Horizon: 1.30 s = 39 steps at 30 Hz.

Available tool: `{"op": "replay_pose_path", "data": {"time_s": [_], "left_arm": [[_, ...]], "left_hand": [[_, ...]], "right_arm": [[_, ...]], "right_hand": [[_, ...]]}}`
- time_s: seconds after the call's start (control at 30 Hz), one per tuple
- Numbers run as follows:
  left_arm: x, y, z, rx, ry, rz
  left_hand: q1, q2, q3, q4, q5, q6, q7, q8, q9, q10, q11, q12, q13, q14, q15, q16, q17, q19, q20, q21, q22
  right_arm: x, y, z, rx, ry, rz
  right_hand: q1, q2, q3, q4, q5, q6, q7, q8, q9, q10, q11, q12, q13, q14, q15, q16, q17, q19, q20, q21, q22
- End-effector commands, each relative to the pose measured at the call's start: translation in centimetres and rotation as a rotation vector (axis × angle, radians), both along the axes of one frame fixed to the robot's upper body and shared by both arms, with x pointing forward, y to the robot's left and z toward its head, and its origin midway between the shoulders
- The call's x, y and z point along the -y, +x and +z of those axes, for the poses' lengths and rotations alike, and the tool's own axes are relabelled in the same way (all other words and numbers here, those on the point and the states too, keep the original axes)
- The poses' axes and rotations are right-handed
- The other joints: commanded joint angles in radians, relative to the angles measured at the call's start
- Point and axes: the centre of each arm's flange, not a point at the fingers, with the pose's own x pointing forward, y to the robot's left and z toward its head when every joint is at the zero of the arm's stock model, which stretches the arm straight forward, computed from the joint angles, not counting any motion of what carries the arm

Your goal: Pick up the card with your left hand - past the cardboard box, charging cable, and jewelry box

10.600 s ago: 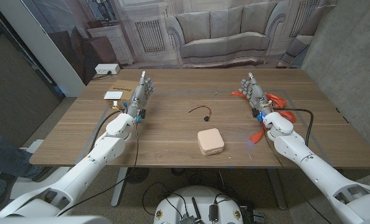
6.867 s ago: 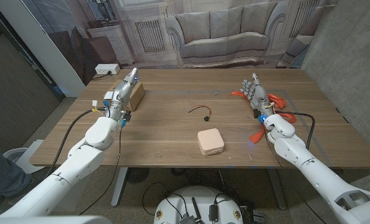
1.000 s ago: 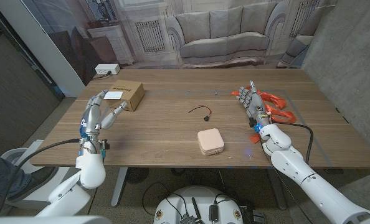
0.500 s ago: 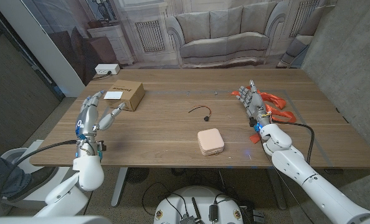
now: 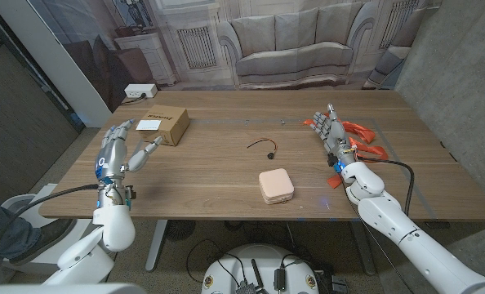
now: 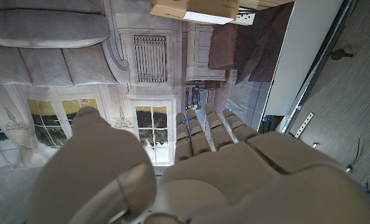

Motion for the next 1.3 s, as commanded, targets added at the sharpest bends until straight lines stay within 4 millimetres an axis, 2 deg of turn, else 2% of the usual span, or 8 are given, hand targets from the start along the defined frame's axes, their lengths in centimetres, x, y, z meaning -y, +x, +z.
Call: {"op": "replay_pose_path", "data": {"time_s": [0.03,0.27,0.73,1.03,1.3], "left_arm": [[-0.4,-0.5,-0.1,-0.024,0.015,0.04],[-0.3,-0.4,-0.3,-0.053,0.031,0.068],[0.1,-0.8,0.0,-0.058,0.093,0.16],[-0.1,-1.3,0.5,-0.082,0.122,0.208],[-0.4,-1.8,0.9,-0.102,0.133,0.244]], "left_hand": [[0.008,-0.002,-0.001,-0.006,0.005,0.008,0.006,-0.006,0.006,0.009,0.003,0.002,0.005,0.015,-0.032,-0.003,0.001,-0.001,-0.019,-0.007,0.004],[0.012,-0.001,-0.002,-0.008,0.006,0.013,0.011,-0.007,0.006,0.012,0.005,0.001,0.005,0.016,-0.029,-0.004,0.001,0.0,-0.013,-0.007,0.004],[0.024,-0.001,-0.004,-0.012,0.01,0.031,-0.005,-0.006,0.006,0.032,-0.01,0.003,0.005,0.029,-0.04,-0.002,0.001,0.006,-0.015,-0.005,0.005],[0.041,-0.003,-0.008,-0.02,0.017,0.074,-0.009,0.003,0.006,0.074,-0.011,0.01,0.005,0.055,-0.046,0.002,0.001,0.011,-0.015,-0.004,0.005],[0.049,-0.004,-0.01,-0.023,0.02,0.085,0.0,0.003,0.006,0.081,0.0,0.009,0.005,0.065,-0.036,0.003,0.001,0.012,-0.007,-0.004,0.005]], "right_arm": [[-0.2,-0.2,0.2,0.001,0.009,-0.006],[-0.2,-0.1,0.5,0.003,0.015,-0.004],[0.1,0.0,0.8,0.009,0.029,0.0],[0.3,0.0,0.8,0.01,0.032,-0.001],[0.7,-0.1,1.2,0.018,0.043,0.0]], "right_hand": [[0.0,0.002,-0.006,0.002,-0.001,0.011,-0.003,0.007,0.003,0.015,0.001,0.008,0.002,0.003,-0.001,0.003,0.004,0.005,-0.01,-0.005,0.005],[0.0,0.002,-0.007,0.001,-0.002,0.019,-0.006,0.009,0.004,0.025,0.0,0.011,0.002,0.006,-0.003,0.002,0.004,0.007,-0.01,-0.009,0.005],[0.0,0.0,-0.008,-0.001,-0.002,0.023,-0.008,0.009,0.004,0.026,-0.002,0.01,0.002,0.004,-0.003,0.0,0.004,0.009,-0.01,-0.014,0.005],[-0.001,-0.001,-0.01,-0.001,-0.002,0.025,-0.006,0.01,0.004,0.029,0.0,0.011,0.003,0.006,-0.004,0.0,0.004,0.01,-0.009,-0.017,0.006],[-0.002,-0.001,-0.011,-0.001,-0.002,0.025,-0.006,0.009,0.004,0.03,0.001,0.011,0.003,0.007,-0.003,-0.001,0.004,0.011,-0.008,-0.02,0.006]]}}
